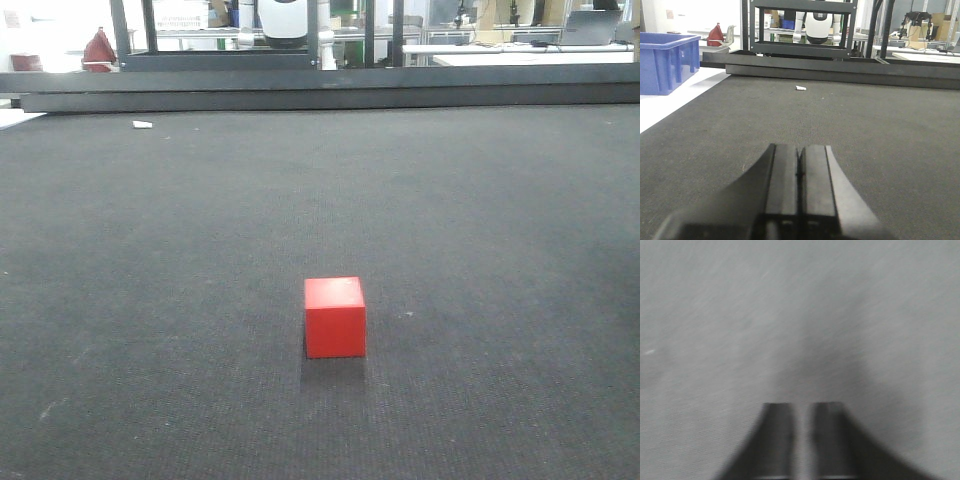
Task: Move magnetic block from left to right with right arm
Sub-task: 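Move the right gripper toward the red cube on the carpet, then lower the open right gripper around the red cube and close it, then lift the red cube with the right gripper and raise it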
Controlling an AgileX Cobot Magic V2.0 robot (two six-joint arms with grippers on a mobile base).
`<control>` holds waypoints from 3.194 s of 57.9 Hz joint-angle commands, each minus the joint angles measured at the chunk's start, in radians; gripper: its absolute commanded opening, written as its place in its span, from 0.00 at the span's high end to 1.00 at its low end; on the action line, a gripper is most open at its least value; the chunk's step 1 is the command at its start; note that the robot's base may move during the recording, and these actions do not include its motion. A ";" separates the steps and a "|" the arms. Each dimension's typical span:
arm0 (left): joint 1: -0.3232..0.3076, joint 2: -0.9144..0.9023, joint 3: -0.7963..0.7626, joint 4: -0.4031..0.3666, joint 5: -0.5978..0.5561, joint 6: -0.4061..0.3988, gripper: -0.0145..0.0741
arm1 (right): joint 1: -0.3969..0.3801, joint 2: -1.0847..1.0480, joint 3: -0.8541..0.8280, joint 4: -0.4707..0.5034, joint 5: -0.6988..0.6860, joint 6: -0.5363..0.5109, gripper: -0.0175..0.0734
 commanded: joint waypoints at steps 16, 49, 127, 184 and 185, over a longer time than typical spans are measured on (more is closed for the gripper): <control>-0.005 -0.011 0.008 -0.005 -0.086 -0.002 0.98 | 0.242 0.262 -0.298 -0.037 0.211 0.275 0.15; -0.005 -0.011 0.008 -0.005 -0.086 -0.002 0.98 | 0.464 0.687 -0.709 0.061 0.365 0.336 0.15; -0.005 -0.011 0.008 -0.005 -0.086 -0.002 0.98 | 0.480 0.856 -0.767 0.083 0.348 0.445 0.49; -0.005 -0.011 0.008 -0.005 -0.086 -0.002 0.98 | 0.107 0.200 -0.249 0.061 0.055 -0.160 0.53; -0.005 -0.011 0.008 -0.005 -0.086 -0.002 0.98 | 0.089 0.188 -0.238 0.067 0.043 -0.176 0.53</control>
